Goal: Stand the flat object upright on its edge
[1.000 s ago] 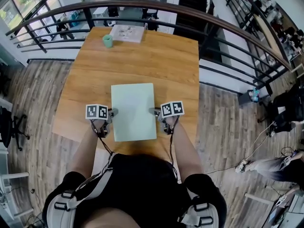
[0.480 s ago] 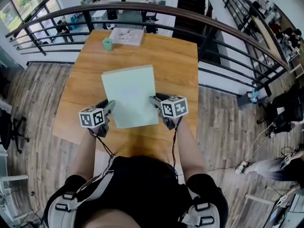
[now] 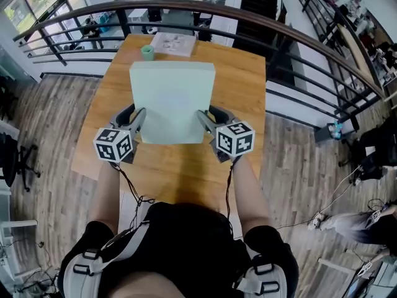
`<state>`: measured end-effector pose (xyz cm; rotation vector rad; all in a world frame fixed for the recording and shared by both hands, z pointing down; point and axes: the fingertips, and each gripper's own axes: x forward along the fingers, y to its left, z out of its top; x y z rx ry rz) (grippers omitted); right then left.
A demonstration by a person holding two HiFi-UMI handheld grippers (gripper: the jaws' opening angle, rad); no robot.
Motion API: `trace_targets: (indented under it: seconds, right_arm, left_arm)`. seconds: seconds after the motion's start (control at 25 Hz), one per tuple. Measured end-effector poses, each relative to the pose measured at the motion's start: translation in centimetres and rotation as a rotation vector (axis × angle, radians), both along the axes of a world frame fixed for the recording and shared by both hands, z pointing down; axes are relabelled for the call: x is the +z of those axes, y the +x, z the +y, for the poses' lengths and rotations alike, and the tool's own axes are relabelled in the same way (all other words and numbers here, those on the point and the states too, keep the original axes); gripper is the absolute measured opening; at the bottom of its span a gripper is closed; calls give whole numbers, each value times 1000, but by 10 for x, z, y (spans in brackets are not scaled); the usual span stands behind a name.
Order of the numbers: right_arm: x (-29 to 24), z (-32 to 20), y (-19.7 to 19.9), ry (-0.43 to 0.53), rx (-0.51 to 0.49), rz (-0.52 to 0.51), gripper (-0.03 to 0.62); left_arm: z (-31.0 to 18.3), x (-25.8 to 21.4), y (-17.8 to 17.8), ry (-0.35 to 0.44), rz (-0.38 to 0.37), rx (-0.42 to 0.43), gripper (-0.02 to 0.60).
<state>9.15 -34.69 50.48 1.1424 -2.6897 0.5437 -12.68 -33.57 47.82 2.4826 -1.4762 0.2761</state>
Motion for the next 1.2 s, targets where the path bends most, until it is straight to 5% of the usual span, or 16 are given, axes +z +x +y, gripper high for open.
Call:
trace_targets:
  seconds: [0.24, 0.52, 1.2]
  right_arm:
    - [-50, -25, -5, 163, 30, 15, 167]
    - [-62, -62, -1, 286, 105, 173, 160]
    - [16, -154, 5, 234, 261, 289, 153]
  left_arm:
    - [-29, -50, -4, 131, -49, 39, 160]
    - [-76, -68, 3, 249, -170, 84, 154]
    - [-198, 24, 9, 136, -178, 158, 147]
